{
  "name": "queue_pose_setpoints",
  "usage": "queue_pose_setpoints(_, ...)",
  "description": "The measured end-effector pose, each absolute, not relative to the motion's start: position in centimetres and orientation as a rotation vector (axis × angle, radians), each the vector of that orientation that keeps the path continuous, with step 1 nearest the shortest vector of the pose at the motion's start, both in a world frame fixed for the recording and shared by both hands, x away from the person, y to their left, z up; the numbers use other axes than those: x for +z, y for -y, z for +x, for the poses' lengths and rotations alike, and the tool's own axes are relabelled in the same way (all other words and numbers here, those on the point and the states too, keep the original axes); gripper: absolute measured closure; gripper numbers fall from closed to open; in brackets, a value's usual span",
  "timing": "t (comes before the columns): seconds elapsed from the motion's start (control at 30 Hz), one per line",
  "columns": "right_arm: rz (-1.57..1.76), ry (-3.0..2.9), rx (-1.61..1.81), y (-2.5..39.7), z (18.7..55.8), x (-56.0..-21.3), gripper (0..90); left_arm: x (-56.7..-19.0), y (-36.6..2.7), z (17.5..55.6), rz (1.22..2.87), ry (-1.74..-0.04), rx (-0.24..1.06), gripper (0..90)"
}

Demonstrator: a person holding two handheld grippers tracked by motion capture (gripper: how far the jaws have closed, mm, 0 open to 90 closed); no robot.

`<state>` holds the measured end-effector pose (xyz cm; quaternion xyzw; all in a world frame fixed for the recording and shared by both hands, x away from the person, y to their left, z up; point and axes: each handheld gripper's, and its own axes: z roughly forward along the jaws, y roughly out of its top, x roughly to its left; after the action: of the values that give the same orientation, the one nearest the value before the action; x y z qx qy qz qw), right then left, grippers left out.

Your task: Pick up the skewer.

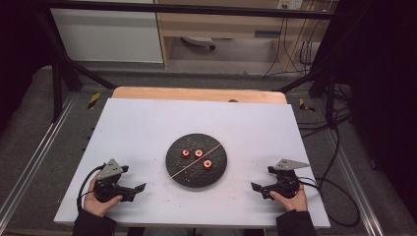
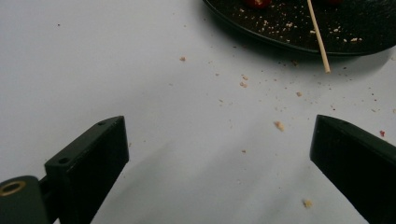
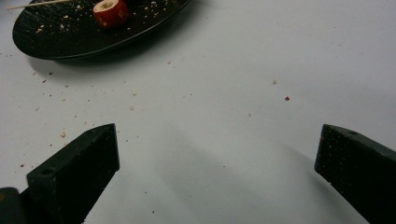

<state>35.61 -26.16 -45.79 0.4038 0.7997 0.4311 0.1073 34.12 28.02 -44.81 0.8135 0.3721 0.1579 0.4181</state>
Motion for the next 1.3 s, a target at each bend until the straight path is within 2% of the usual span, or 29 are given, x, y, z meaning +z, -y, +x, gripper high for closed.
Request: queue_pose_setpoints(1.3,1.198,-2.335,1.27,26.3,35.6,-45.6,0.7,-42.7,-24.5,34.9,2.087,-0.913,0.409,5.0)
